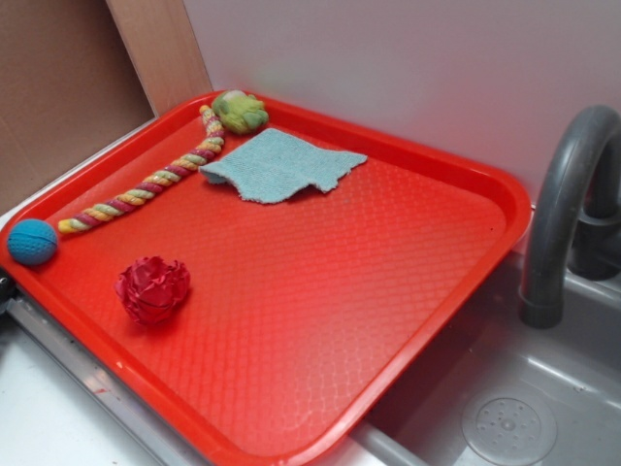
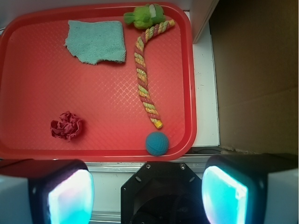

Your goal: Grab the multicolored rope.

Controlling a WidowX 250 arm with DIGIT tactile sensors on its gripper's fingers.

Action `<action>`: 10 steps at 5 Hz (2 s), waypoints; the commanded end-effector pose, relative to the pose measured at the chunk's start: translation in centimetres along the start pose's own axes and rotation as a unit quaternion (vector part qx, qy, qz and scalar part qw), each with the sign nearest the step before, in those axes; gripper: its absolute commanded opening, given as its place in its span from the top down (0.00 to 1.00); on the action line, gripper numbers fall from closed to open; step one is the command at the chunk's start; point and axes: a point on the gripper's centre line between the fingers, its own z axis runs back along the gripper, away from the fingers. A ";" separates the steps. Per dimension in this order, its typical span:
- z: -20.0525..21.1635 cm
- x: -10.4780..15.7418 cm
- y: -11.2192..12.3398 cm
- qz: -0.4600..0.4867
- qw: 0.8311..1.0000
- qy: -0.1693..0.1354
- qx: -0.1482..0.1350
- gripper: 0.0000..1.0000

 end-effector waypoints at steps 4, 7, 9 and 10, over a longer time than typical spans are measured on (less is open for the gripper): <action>-4.2 8.4 2.4 0.027 0.999 -0.037 0.030 0.00; -15.2 8.9 -0.3 0.006 0.999 -0.002 0.042 0.00; -20.6 10.4 -1.0 0.015 0.995 0.045 0.083 0.00; -22.3 10.0 -0.9 0.002 0.994 0.064 0.088 0.00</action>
